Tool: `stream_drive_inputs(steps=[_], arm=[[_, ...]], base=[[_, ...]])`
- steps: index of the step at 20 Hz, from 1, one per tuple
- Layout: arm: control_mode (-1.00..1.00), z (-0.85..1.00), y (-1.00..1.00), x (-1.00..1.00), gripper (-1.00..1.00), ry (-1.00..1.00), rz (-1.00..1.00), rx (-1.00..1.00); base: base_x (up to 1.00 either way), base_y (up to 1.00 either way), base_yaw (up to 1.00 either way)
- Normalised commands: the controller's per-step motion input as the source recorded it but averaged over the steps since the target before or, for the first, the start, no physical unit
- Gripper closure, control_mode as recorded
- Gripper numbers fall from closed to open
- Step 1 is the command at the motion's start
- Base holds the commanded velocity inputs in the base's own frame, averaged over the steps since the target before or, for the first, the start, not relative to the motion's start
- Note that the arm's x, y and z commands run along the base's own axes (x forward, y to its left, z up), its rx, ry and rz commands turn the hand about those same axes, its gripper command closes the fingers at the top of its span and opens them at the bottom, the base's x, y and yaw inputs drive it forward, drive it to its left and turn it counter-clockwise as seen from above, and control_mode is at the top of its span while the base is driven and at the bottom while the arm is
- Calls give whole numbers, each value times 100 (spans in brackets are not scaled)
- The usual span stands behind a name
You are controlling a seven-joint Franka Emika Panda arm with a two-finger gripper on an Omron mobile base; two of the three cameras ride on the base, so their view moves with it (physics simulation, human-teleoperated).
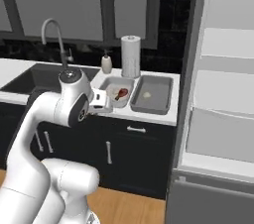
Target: Place one garlic and one chicken drumstick in each tupperware on the nearby counter, to pack two identical lunches.
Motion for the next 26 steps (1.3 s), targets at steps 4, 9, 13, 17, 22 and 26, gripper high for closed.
stream_drive_inputs(steps=[4,9,13,17,22,26], arm=[[100,0,0,0,100,0,0,0],[100,0,0,0,100,0,0,0],[100,0,0,0,100,0,0,0],[-100,-15,-37,47,100,-6,-17,0],[-100,-20,-83,35,100,3,-9,0],[-100,-45,-84,5,100,11,0,0]], base=[[100,54,-22],[100,11,-27],[84,-26,-27],[19,-9,-6],[0,0,0],[0,0,0]])
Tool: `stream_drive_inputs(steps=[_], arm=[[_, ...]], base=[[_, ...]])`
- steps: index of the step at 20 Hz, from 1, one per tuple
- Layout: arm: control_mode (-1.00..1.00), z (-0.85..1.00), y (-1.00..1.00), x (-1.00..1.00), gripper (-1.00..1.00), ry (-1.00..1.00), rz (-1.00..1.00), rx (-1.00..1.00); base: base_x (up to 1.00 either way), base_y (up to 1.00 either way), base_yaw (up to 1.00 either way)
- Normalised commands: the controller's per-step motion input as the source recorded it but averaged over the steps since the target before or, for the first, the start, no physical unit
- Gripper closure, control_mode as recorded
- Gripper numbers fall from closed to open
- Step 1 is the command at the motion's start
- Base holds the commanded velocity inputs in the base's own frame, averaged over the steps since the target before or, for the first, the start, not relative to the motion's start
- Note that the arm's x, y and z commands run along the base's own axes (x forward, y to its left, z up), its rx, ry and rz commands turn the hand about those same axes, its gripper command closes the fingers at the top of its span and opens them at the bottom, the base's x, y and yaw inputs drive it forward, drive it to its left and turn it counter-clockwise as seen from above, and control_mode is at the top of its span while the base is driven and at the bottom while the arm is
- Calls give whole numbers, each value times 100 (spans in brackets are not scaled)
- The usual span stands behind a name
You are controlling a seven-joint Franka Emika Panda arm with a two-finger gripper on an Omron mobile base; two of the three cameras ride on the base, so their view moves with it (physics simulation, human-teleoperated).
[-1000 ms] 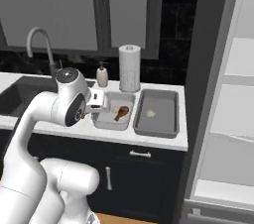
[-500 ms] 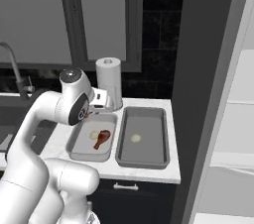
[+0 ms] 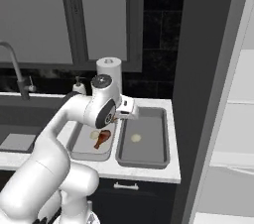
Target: Place one garlic and one chicken drumstick in each tupperware on the nearby counter, to pack two identical lunches.
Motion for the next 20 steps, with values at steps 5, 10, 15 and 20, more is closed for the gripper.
stream_drive_inputs(steps=[5,10,15,20], arm=[[-100,-39,-74,0,100,7,7,0],[-100,-30,-32,0,100,2,13,0],[-100,-41,-5,2,100,0,2,-5],[-100,-30,-9,18,100,0,0,-4]], base=[[0,0,0],[0,0,0],[0,0,0],[0,0,0]])
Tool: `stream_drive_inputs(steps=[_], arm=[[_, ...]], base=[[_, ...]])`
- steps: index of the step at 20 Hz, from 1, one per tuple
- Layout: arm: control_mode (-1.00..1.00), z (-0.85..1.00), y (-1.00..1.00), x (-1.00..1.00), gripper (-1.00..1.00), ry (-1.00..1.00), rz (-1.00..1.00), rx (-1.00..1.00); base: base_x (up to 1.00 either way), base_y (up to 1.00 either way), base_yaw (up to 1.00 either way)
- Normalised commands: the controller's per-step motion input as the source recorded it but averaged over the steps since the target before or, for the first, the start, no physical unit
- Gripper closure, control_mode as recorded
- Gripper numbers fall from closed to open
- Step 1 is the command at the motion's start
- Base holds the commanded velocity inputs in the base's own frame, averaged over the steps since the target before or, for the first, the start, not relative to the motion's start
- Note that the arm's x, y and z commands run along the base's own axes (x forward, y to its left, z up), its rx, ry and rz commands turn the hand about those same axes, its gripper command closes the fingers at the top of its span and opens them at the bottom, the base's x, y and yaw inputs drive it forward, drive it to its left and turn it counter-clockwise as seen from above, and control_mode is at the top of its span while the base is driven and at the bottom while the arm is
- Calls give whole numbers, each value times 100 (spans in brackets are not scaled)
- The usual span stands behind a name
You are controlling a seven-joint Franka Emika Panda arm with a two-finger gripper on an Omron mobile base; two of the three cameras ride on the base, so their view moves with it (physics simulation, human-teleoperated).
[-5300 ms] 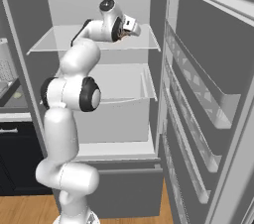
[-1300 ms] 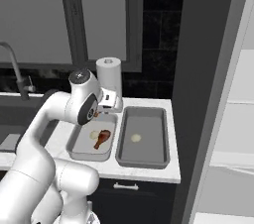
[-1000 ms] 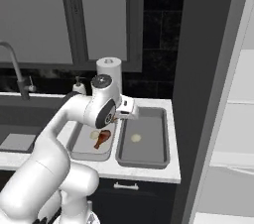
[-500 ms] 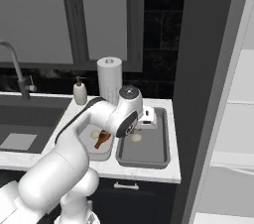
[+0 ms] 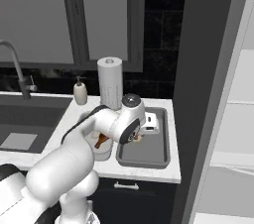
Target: Place one garlic and one chicken drumstick in each tupperware on the nearby counter, to pack two identical lunches.
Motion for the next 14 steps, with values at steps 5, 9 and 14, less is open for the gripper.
stream_drive_inputs(steps=[5,9,14], arm=[[-100,-18,-26,29,100,0,0,0],[-100,-21,-20,35,100,0,0,0],[-100,-23,-11,38,100,0,0,0]], base=[[0,0,0],[0,0,0],[0,0,0]])
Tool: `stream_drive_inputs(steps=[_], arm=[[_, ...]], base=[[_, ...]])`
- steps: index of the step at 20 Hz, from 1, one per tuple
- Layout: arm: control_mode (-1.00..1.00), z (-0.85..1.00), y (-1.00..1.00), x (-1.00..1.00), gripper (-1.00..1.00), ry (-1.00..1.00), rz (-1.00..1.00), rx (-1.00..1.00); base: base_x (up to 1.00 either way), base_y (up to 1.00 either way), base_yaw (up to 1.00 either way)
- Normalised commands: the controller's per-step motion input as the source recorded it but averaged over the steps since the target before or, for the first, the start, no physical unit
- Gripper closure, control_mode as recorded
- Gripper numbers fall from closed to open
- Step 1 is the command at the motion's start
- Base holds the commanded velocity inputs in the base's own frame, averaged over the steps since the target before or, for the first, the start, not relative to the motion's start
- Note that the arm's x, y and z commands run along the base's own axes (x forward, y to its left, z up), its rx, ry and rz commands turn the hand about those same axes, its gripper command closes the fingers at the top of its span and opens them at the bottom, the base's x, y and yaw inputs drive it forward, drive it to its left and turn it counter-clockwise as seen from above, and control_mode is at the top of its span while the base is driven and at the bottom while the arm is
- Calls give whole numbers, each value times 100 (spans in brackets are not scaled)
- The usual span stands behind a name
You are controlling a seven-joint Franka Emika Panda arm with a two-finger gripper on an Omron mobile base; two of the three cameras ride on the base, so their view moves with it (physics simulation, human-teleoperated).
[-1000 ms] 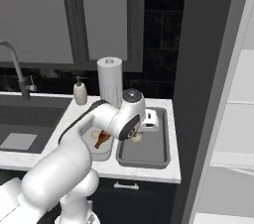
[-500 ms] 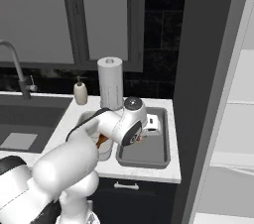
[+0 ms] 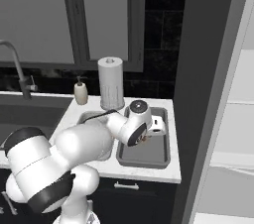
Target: Place one garlic and one chicken drumstick in each tupperware on the nearby counter, to pack two identical lunches.
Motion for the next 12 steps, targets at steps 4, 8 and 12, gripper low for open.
stream_drive_inputs(steps=[4,8,12], arm=[[-100,-22,-8,37,100,0,0,0],[-100,-24,-19,31,100,0,0,0],[-100,-11,-17,15,-100,0,0,0]], base=[[0,0,0],[0,0,0],[0,0,0]])
